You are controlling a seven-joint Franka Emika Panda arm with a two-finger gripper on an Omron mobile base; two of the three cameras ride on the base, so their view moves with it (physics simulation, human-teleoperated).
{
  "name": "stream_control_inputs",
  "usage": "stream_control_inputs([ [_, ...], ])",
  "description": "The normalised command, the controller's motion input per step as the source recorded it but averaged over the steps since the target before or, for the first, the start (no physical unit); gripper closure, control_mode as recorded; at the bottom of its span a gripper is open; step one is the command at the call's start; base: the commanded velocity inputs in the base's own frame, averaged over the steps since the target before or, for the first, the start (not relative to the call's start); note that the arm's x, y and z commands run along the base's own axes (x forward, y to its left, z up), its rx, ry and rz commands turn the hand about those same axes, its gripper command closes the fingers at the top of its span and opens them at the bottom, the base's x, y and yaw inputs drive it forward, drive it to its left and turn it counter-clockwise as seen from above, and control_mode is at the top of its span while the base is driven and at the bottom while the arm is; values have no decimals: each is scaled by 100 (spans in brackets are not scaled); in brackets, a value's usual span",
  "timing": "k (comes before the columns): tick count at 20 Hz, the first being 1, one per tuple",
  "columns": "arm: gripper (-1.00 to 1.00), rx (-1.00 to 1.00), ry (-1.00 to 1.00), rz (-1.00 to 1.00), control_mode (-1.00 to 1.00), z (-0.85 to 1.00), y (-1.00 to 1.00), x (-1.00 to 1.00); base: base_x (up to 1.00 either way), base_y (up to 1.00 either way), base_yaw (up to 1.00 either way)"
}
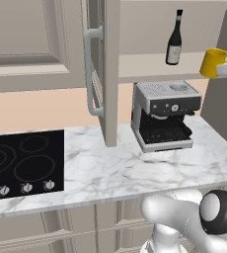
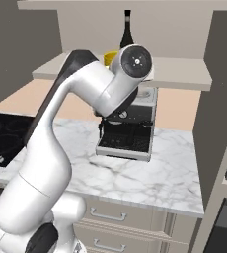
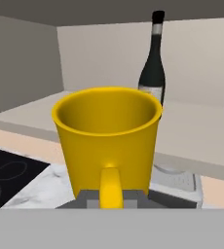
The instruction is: Open the cabinet directly in front. Then move the wine and the mug to the dining counter with the jar on it.
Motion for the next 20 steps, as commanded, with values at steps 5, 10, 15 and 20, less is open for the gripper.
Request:
stream_control_inputs([
  [5, 100, -4, -2, 10, -100, 0, 16, -96, 0, 0, 0],
  [10, 100, -5, -9, 13, -100, -9, 45, -88, 0, 0, 0],
  [15, 100, -3, -11, 13, -100, -33, 49, -73, 0, 0, 0],
  [20, 100, -2, -7, 10, -100, -39, 39, -56, 0, 0, 0],
])
